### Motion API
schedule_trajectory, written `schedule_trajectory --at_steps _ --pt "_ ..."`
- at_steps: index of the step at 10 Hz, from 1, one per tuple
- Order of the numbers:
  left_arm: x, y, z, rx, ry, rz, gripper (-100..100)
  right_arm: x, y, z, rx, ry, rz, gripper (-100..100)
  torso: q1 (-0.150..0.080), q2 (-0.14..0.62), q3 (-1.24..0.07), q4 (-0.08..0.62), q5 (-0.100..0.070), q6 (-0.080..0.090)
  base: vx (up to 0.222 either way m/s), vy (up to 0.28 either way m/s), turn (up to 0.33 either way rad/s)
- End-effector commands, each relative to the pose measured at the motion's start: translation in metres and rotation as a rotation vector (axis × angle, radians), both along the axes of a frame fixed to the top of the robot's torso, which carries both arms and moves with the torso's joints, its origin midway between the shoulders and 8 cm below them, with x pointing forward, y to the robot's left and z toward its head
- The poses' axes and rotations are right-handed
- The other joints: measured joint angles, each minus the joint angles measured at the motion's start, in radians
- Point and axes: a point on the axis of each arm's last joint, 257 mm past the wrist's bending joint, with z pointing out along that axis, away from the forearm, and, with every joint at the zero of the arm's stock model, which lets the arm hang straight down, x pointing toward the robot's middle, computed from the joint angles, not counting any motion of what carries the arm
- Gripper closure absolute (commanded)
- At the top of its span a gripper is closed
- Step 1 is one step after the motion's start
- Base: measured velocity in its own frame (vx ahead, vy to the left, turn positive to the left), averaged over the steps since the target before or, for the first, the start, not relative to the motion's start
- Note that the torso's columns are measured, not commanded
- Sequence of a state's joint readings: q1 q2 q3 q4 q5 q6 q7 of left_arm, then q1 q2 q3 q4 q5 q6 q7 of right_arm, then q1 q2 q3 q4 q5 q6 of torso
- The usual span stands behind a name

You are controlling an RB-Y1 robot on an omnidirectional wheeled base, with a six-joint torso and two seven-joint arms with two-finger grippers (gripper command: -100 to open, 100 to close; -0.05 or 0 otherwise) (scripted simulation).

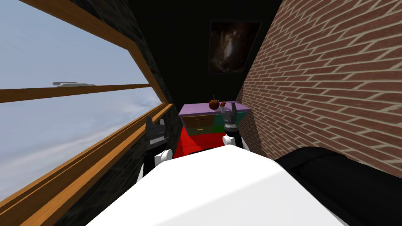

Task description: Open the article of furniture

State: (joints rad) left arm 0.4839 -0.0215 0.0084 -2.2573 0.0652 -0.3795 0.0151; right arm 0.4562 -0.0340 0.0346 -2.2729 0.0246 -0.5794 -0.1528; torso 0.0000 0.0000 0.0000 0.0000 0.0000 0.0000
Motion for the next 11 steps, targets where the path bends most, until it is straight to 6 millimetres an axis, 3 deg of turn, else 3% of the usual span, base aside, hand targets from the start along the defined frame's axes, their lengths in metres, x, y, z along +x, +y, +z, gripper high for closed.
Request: schedule_trajectory --at_steps 1,9,10,11 --pt "0.0000 0.0000 0.0000 0.000 0.000 0.000 0 0.0000 0.0000 0.0000 0.000 0.000 0.000 0 0.000 0.040 -0.082 0.041 0.000 0.000 0.000 0.000 0.000" --pt "-0.0001 0.0000 0.0002 0.000 0.000 0.000 0 -0.0001 0.0000 0.0002 0.000 0.000 0.000 0 0.000 0.618 -1.234 0.617 0.000 0.000 0.000 0.000 0.000" --pt "-0.0001 0.0000 0.0002 0.000 0.000 0.000 0 0.0009 0.0041 -0.0027 0.006 0.003 0.041 -100 0.000 0.691 -1.382 0.691 0.000 0.000 0.018 0.009 0.007" --pt "0.0000 0.0000 -0.0001 0.000 0.000 0.000 0 0.0017 0.0071 -0.0054 0.020 0.006 0.078 -100 0.000 0.724 -1.451 0.724 0.000 0.000 0.040 0.016 0.009"
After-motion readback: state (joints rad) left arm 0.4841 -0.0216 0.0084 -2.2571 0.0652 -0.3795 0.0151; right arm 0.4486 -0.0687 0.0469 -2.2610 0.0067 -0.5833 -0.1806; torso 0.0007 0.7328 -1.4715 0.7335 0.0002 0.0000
